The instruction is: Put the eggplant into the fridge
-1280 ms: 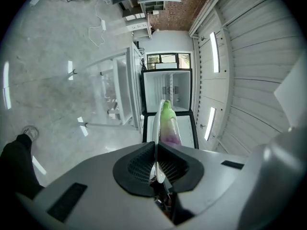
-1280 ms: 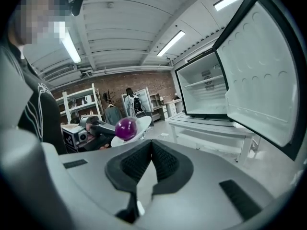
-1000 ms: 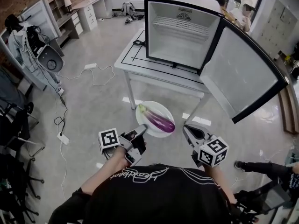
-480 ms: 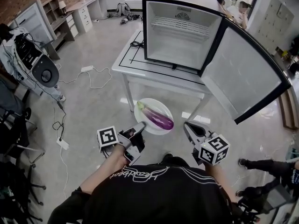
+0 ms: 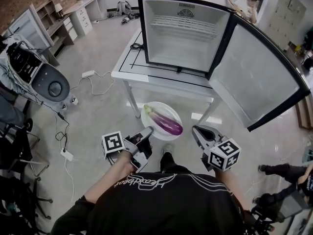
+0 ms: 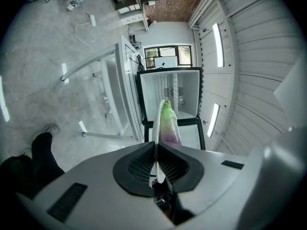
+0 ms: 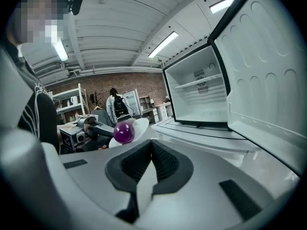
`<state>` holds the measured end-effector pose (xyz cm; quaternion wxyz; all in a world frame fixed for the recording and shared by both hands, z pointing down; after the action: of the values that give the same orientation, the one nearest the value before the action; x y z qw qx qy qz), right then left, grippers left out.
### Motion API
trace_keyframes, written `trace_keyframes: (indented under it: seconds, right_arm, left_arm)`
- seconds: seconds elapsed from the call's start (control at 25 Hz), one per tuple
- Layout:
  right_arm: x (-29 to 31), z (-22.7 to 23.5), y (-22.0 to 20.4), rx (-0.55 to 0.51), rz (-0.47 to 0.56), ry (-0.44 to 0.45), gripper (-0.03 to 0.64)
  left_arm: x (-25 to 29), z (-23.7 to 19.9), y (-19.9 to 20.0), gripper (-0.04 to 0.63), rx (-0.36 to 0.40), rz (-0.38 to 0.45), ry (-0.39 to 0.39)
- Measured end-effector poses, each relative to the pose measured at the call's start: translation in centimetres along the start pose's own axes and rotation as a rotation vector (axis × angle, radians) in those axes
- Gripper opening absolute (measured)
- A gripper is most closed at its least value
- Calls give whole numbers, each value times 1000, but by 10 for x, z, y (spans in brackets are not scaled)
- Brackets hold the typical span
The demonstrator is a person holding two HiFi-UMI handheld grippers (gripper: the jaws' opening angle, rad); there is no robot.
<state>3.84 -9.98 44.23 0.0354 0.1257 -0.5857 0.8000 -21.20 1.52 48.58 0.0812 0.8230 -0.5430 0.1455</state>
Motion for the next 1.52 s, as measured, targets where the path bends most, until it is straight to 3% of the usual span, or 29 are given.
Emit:
trace_keyframes:
  seconds: [0.2, 0.6, 0.88, 1.52]
  right_arm:
    - [10, 21, 2, 23, -4, -13, 8]
    - [72, 152, 25, 84, -19, -26, 8]
    - [104, 214, 58, 77, -24, -37, 8]
    - [128, 264, 111, 13, 7, -33, 8]
  left_arm:
    - [18, 4, 16, 26, 7, -1, 7]
    - [129, 14, 116, 25, 14, -2, 86]
    - [183, 41, 171, 26, 39, 7, 110]
    - [242, 85, 223, 25, 122, 65, 124]
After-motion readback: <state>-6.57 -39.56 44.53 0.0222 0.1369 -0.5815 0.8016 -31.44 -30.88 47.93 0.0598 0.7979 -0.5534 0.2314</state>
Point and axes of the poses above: the fingertips, and each gripper's own axes: x forward along the fingers, z to its right, y out of its top, the point moved 8 cm from there along -x, backward along the fingers, and after that the axes turned 13 degrees about y, right-handed, at the moved point
